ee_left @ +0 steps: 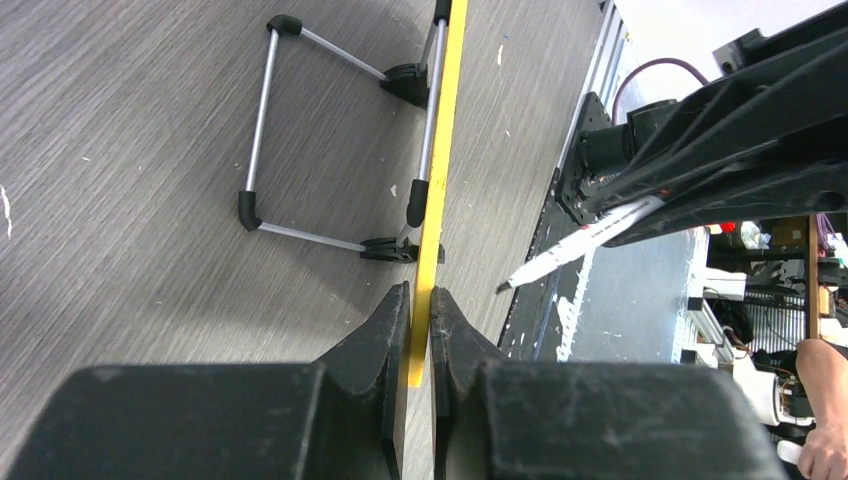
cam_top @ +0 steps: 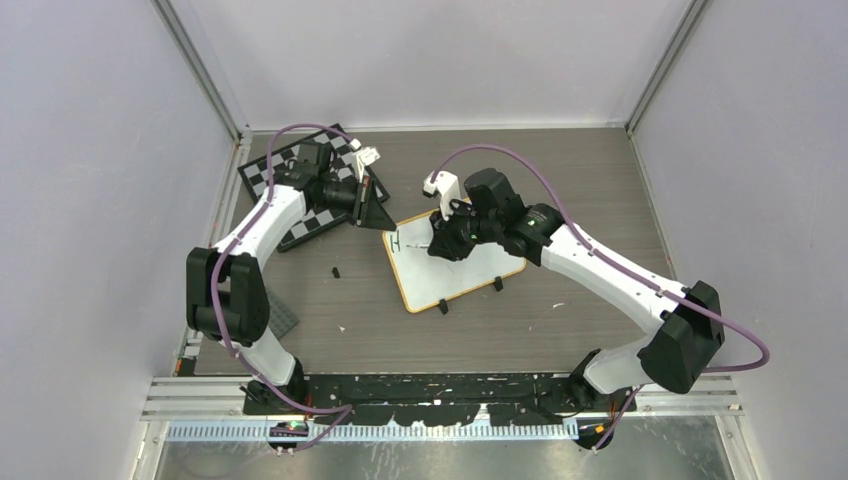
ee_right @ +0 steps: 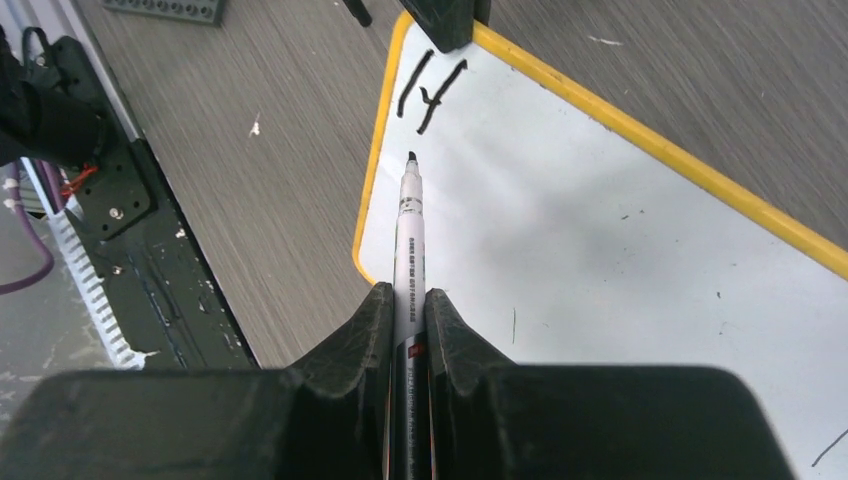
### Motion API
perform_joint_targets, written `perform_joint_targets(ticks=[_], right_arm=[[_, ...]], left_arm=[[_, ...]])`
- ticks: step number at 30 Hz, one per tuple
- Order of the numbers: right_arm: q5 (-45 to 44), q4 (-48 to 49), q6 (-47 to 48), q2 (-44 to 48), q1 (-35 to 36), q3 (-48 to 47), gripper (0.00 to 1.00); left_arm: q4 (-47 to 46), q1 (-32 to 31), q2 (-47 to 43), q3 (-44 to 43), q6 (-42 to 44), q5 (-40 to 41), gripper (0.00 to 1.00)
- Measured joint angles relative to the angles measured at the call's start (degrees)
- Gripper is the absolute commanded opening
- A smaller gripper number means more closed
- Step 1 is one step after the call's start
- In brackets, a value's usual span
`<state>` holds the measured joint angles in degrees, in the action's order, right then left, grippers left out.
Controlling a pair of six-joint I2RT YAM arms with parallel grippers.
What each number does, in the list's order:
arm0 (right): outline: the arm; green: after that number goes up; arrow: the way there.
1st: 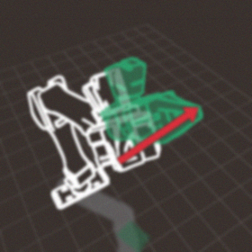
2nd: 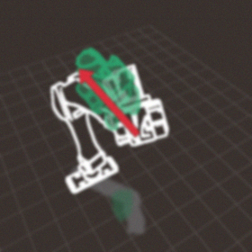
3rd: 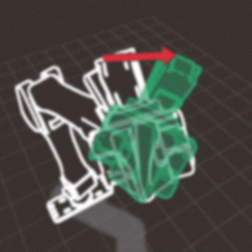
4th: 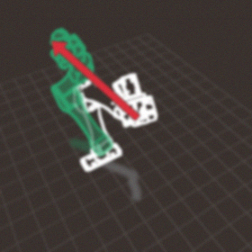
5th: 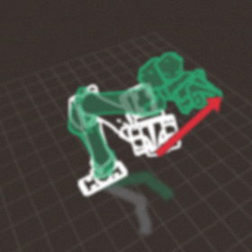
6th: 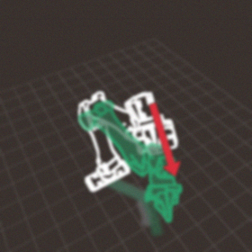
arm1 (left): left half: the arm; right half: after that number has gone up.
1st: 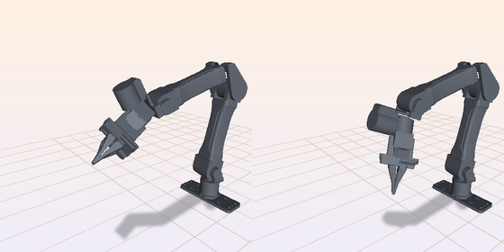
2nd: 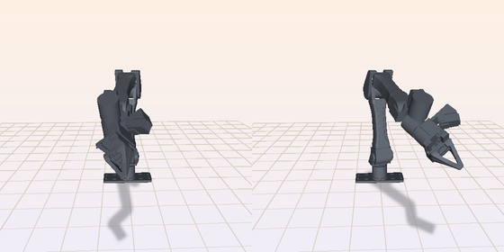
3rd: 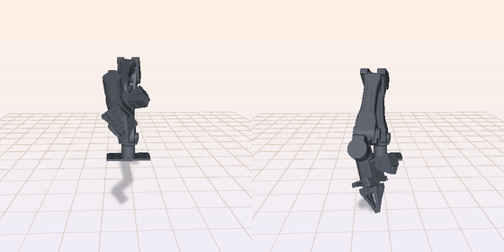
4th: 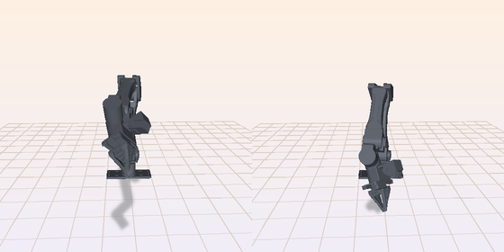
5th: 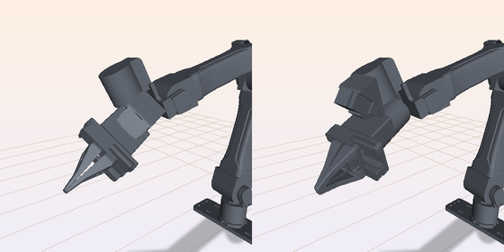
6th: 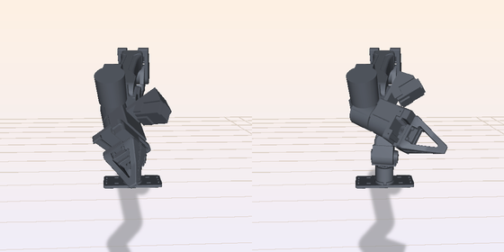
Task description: Write a sentence on the whiteboard
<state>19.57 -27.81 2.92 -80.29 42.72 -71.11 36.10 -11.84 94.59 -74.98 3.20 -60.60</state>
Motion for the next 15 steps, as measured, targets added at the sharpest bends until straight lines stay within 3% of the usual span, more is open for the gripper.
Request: perform_joint_targets(ticks=[15], right_arm=[[-3.56,4.07,-1.97,-0.79,0.94,1.46,0.00]], left_arm=[[0.02,0.00,0.02,0.00,0.24,-0.09,0.00]])
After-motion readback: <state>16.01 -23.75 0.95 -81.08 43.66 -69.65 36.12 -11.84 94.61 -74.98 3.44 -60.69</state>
